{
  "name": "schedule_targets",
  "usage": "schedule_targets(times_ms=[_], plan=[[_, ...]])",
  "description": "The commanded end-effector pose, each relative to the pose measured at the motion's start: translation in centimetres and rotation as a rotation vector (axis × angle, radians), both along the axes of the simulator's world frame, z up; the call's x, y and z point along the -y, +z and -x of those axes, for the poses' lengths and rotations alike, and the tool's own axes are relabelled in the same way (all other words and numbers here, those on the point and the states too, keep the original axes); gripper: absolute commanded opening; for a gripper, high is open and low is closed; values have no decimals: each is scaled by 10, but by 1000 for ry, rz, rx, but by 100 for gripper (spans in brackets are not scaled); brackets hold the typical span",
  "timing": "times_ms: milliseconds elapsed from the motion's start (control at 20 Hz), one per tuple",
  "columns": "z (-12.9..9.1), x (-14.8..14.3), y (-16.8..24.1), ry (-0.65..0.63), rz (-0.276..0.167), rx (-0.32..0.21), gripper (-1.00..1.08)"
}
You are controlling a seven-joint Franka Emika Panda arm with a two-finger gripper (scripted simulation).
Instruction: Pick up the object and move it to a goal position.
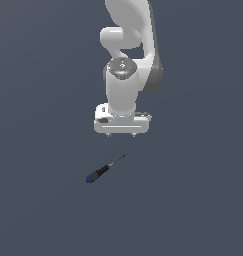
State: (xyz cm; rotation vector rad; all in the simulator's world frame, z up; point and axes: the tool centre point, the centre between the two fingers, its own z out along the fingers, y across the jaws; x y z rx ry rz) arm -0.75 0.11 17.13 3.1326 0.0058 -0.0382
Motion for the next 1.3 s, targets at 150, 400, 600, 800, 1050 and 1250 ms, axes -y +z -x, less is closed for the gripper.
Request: schedule_targets(times_ms=[150, 400, 600, 800, 1050, 1250], plan=[[0, -7, 2, 12, -6, 0, 100], [2, -28, 8, 59, -22, 0, 100], [2, -28, 8, 61, -22, 0, 100], [0, -25, 5, 35, -22, 1, 100], [-7, -20, -2, -36, -24, 1, 100], [-16, -12, -11, -123, -26, 2, 100]])
